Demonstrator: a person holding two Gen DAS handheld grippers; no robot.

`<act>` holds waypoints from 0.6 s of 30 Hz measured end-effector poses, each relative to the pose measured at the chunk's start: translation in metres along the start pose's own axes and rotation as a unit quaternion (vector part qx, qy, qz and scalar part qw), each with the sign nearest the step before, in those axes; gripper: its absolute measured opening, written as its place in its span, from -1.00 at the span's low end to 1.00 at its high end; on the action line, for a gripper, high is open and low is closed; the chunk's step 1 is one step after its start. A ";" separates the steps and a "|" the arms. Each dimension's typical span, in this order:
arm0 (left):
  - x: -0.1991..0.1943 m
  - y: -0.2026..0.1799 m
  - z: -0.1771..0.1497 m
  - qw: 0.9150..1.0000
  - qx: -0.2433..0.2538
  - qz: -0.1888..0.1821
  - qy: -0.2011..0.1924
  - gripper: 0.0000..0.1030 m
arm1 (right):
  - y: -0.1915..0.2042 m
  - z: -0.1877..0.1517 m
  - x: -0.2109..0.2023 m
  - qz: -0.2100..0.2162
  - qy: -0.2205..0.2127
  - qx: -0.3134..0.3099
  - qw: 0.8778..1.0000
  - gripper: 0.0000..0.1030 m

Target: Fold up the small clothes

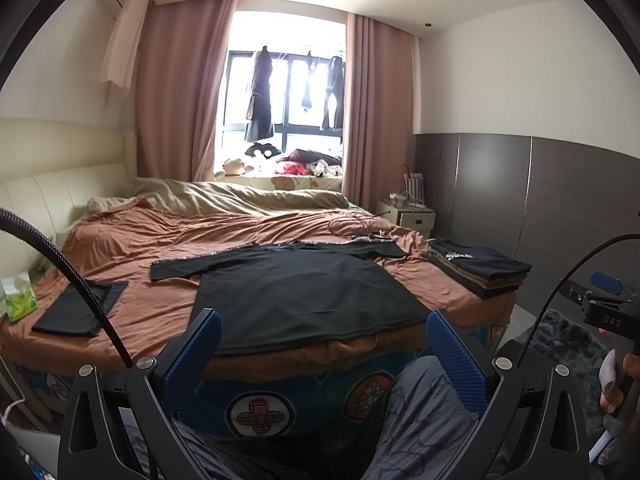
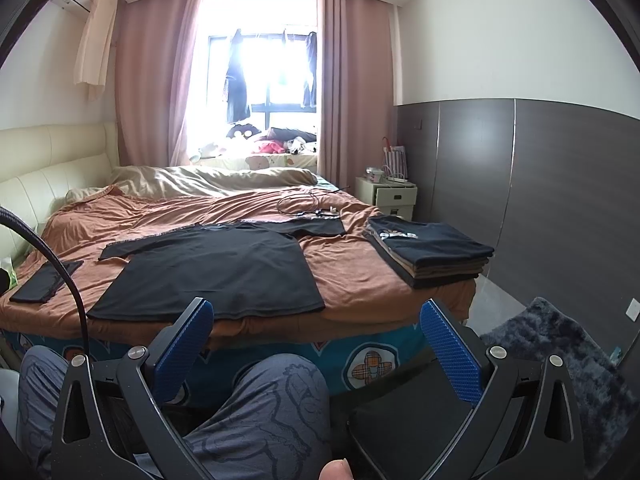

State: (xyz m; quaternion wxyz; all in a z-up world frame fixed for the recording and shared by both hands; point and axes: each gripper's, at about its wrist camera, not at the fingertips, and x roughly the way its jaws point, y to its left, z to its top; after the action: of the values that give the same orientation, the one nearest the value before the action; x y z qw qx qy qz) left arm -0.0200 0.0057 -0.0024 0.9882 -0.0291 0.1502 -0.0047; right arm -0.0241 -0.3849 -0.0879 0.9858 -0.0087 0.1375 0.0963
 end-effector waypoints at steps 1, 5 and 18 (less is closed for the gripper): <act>0.000 0.000 0.000 1.000 0.000 0.001 0.000 1.00 | 0.000 0.000 0.000 0.000 0.000 0.000 1.000 1.00; 0.000 0.000 0.000 1.000 0.000 0.000 0.000 1.00 | 0.000 0.000 0.000 0.000 0.000 0.000 1.000 1.00; -0.004 0.001 0.000 1.000 -0.002 0.001 -0.002 1.00 | 0.000 -0.002 0.001 0.002 0.001 -0.001 1.000 1.00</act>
State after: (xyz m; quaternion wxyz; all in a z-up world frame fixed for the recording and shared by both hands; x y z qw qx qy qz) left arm -0.0232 0.0067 -0.0011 0.9884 -0.0305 0.1486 -0.0034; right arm -0.0232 -0.3851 -0.0899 0.9854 -0.0096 0.1385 0.0984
